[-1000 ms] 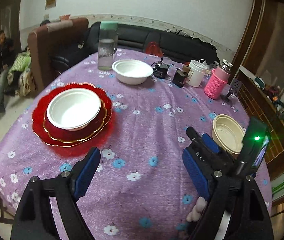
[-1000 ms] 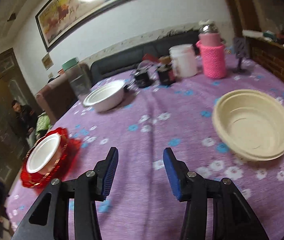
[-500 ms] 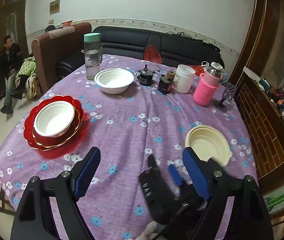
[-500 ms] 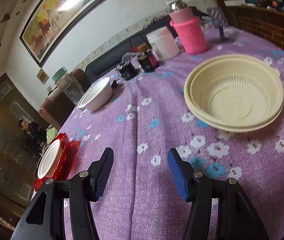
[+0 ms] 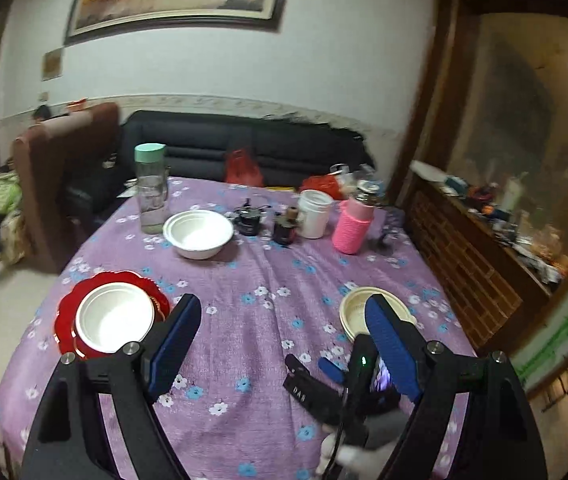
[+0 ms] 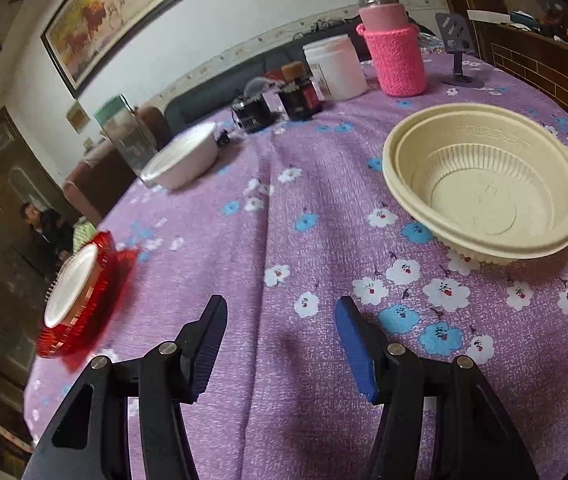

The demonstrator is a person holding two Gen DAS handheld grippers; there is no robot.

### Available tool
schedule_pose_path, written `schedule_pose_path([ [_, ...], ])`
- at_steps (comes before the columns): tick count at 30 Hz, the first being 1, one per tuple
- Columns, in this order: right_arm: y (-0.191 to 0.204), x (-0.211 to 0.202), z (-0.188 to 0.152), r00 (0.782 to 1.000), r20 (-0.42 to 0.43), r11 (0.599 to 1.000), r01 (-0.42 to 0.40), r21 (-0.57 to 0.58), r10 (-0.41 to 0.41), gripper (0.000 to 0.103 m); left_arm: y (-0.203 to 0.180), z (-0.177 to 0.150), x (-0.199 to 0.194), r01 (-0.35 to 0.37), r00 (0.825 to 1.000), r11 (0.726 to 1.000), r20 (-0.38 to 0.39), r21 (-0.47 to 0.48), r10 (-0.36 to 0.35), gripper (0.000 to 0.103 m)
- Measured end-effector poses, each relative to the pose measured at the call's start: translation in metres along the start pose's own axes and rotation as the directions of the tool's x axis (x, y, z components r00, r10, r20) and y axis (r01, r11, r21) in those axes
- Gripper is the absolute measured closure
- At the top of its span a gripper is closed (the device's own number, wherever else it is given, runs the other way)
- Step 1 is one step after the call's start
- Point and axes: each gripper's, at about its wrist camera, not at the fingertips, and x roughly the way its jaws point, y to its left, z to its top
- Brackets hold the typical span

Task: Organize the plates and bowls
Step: 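Move the right tool toward the cream plastic bowl on the cloth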

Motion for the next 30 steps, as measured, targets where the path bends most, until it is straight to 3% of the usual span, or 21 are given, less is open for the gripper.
schedule_pose_path([
  [3, 0.009, 0.005, -0.003, 0.998, -0.012, 0.997, 0.060, -0.044, -0.061, 0.042, 0.037, -0.009, -0.014, 0.001, 0.997, 1.000, 0.078, 0.013, -0.002, 0.020],
  [8, 0.011, 0.007, -0.004, 0.988, -0.010, 0.987, 0.156, -0.045, -0.157, 0.043, 0.105, -0.012, -0.028, -0.146, 0.978, 0.989, 0.145, -0.020, 0.147, 0.020],
  [11, 0.015, 0.008, -0.004, 0.973, -0.009, 0.971, 0.231, -0.055, -0.232, 0.043, 0.126, -0.019, -0.032, -0.162, 0.973, 0.986, 0.159, -0.035, 0.166, 0.019],
  [14, 0.022, 0.005, -0.005, 0.946, -0.015, 0.942, 0.320, -0.104, -0.323, 0.043, 0.128, -0.027, -0.034, -0.210, 0.957, 0.976, 0.215, 0.055, 0.194, 0.019],
  [15, 0.026, -0.001, -0.006, 0.946, -0.012, 0.939, 0.319, -0.126, -0.323, 0.043, 0.129, -0.029, -0.035, -0.226, 0.953, 0.972, 0.223, 0.065, 0.207, 0.019],
  [18, 0.043, -0.039, -0.009, 0.952, 0.056, 0.940, 0.307, -0.148, -0.302, 0.043, 0.131, -0.037, -0.033, -0.226, 0.955, 0.974, 0.208, 0.037, 0.213, 0.019],
  [21, 0.056, -0.075, -0.008, 0.966, 0.133, 0.964, 0.237, -0.122, -0.220, 0.042, 0.128, -0.056, -0.034, -0.229, 0.956, 0.973, 0.183, -0.017, 0.228, 0.019],
  [24, 0.069, -0.095, 0.015, 0.974, 0.182, 0.981, 0.157, -0.118, -0.134, 0.042, 0.137, -0.062, -0.026, -0.240, 0.965, 0.970, 0.094, -0.047, 0.243, 0.019],
  [25, 0.074, -0.097, 0.032, 0.977, 0.185, 0.985, 0.128, -0.114, -0.105, 0.042, 0.141, -0.054, -0.025, -0.280, 0.956, 0.960, 0.079, -0.027, 0.281, 0.019],
  [27, 0.090, -0.104, 0.075, 0.980, 0.197, 0.991, 0.045, -0.128, -0.019, 0.042, 0.155, -0.028, -0.033, -0.411, 0.907, 0.911, 0.096, -0.017, 0.411, 0.019],
  [28, 0.099, -0.110, 0.091, 0.978, 0.207, 0.988, 0.014, -0.154, 0.019, 0.042, 0.160, -0.016, -0.042, -0.449, 0.887, 0.893, 0.106, -0.037, 0.450, 0.019],
  [30, 0.119, -0.135, 0.103, 0.959, 0.274, 0.977, -0.010, -0.213, 0.069, 0.042, 0.166, -0.002, -0.072, -0.475, 0.863, 0.873, 0.136, -0.107, 0.486, 0.018],
])
